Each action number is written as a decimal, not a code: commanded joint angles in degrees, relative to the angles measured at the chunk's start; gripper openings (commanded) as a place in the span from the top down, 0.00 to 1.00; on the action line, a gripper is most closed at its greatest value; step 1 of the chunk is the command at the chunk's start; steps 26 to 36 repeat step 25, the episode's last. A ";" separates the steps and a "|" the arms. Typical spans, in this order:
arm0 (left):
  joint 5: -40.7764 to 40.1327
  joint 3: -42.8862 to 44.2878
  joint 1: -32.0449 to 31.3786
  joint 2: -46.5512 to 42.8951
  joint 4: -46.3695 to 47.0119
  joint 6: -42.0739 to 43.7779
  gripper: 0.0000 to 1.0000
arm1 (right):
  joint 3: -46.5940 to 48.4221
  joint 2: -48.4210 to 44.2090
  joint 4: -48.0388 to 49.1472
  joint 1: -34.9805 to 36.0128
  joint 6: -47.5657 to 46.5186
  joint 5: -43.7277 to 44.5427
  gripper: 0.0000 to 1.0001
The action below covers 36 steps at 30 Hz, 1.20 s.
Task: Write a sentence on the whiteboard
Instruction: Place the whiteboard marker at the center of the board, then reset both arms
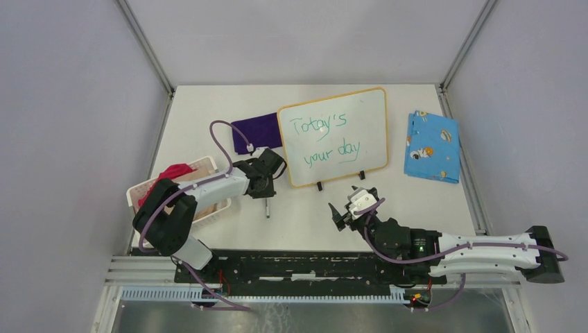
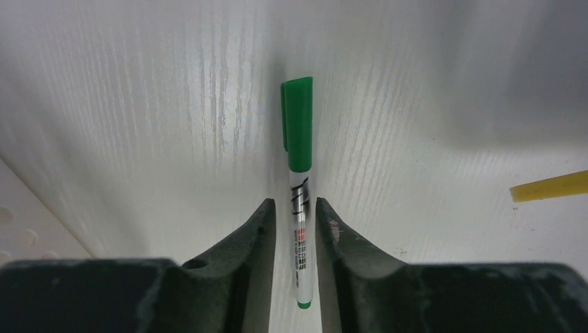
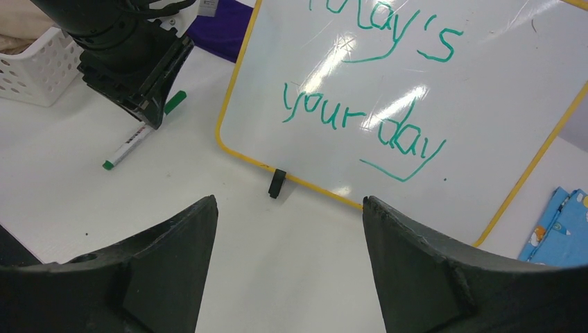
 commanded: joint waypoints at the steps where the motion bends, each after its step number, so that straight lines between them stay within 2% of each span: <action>1: 0.92 0.54 0.38 -0.24 2.66 1.99 0.63 | 2.81 -0.26 -0.37 -0.17 -0.22 2.83 0.18; 8: -0.09 2.55 0.38 -2.65 0.76 2.40 0.46 | 3.99 -0.61 -1.14 -0.16 -0.71 3.09 0.18; 12: -1.38 2.81 0.29 -9.23 0.18 1.66 0.39 | 4.66 -1.11 -1.34 -0.16 -1.21 3.14 0.18; 19: -5.28 2.70 0.29 -24.30 -1.33 2.79 0.35 | 4.88 -1.75 0.16 -0.15 -2.79 4.05 0.17; 24: -8.34 3.58 0.29 -30.21 -2.94 5.01 0.34 | 4.84 -1.50 2.01 -0.15 -3.43 4.54 0.16; 36: -8.71 3.42 0.29 -31.05 -2.88 5.48 0.33 | 4.84 -1.21 2.37 -0.16 -3.43 4.81 0.15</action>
